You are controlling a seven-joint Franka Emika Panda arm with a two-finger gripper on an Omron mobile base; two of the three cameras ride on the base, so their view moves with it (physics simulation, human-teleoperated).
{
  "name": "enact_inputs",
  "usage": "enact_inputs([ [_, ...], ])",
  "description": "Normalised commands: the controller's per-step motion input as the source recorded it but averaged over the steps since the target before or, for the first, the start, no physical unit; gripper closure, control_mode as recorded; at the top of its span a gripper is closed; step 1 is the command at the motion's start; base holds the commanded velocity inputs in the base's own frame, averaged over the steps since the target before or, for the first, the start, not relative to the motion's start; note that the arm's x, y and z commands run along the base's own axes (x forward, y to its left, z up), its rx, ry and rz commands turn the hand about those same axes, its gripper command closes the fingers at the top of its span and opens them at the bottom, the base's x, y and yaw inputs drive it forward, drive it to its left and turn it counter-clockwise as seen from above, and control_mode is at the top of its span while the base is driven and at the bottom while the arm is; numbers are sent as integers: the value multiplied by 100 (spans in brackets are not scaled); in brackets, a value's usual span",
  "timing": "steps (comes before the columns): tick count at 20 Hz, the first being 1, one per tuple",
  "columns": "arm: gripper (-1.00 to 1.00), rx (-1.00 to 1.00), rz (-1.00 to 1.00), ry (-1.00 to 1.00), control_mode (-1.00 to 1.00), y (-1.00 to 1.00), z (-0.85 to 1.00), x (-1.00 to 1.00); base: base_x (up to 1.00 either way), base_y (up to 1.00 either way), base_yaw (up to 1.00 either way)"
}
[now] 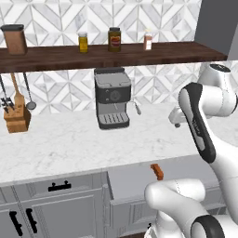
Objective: Pick up the knife from the drawer and place it on the cutting board. Then place the meat from the plate to the cutting board.
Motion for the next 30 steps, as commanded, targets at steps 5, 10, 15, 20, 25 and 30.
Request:
enact_inputs([
  [5,-100,0,0,0,100,0,0,0,-16,6,-34],
  [10,-100,0,0,0,100,0,0,0,-39,28,-35],
  [15,-100,0,0,0,100,0,0,0,-55,49,-22],
  [20,-100,0,0,0,100,0,0,0,-27,77,-19],
  [25,-100,0,0,0,100,0,0,0,-13,79,-20],
  [30,-100,0,-4,-1,-100,3,-5,-4,-23,37,-18],
])
